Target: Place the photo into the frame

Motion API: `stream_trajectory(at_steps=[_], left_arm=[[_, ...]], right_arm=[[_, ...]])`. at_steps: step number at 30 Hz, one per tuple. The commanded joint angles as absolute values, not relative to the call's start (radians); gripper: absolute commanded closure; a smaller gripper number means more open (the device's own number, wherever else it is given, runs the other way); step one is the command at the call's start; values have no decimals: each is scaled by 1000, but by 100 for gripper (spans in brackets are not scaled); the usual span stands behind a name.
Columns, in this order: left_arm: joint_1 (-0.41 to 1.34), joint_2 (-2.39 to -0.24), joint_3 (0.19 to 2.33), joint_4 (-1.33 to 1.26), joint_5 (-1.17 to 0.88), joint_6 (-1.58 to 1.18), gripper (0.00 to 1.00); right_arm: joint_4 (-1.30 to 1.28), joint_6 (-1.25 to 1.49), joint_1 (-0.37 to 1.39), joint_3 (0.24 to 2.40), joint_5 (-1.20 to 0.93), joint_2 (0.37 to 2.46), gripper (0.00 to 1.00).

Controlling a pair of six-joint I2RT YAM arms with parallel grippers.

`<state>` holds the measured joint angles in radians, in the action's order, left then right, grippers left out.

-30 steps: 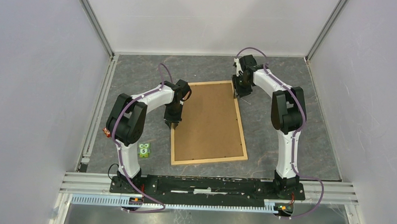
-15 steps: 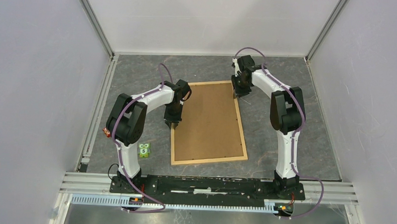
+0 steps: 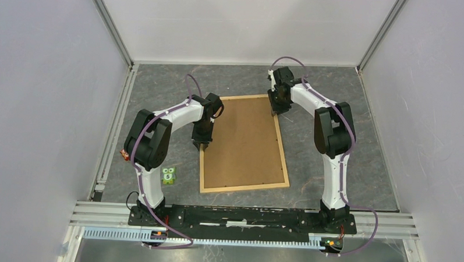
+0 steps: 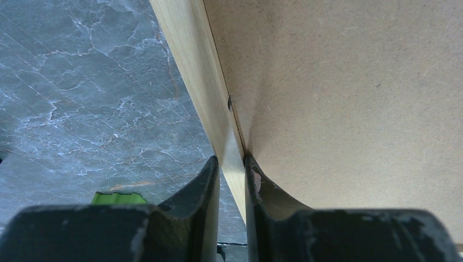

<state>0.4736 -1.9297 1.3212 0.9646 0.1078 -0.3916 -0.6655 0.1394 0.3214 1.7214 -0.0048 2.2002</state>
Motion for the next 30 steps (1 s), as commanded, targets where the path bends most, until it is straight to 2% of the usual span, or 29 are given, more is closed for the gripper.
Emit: stream_trajectory(at_steps=[1,3,6,8,10,12,14,16,20,21,24,28,30], left_arm=[[469,-1981,1283,901,215,-298,98],[469,-1983,1282,900,218,-298,98],[469,-1983,1280,900,221,-299,98],[469,-1982,1282,901,228,-302,98],[471,-1969,1287,904,231,-309,96],[470,-1945,1297,912,229,-319,87],[469,-1897,1306,913,217,-325,73],[469,-1845,1325,914,197,-334,64],[491,-1755,1381,880,75,-389,52],[512,-1742,1397,854,46,-408,48],[564,-1763,1471,750,-88,-486,30],[623,-1960,1681,640,-233,-629,28],[655,-2080,1818,647,-207,-676,35]], right_arm=[[-690,121,316,1649,-53,2246,69],[-663,138,310,1658,-176,2245,66],[-600,176,292,1644,-310,2190,54],[-568,181,282,1605,-282,2121,44],[-550,172,271,1543,-224,2044,40],[-510,164,260,1438,-186,1973,40],[-460,159,260,1337,-187,1911,42],[-406,171,262,1245,-209,1879,47],[-240,181,265,1084,-223,1843,64],[-235,182,265,1078,-222,1849,69],[-156,211,264,1006,-251,1829,76],[-103,224,267,938,-254,1800,88],[-105,224,266,931,-247,1799,93]])
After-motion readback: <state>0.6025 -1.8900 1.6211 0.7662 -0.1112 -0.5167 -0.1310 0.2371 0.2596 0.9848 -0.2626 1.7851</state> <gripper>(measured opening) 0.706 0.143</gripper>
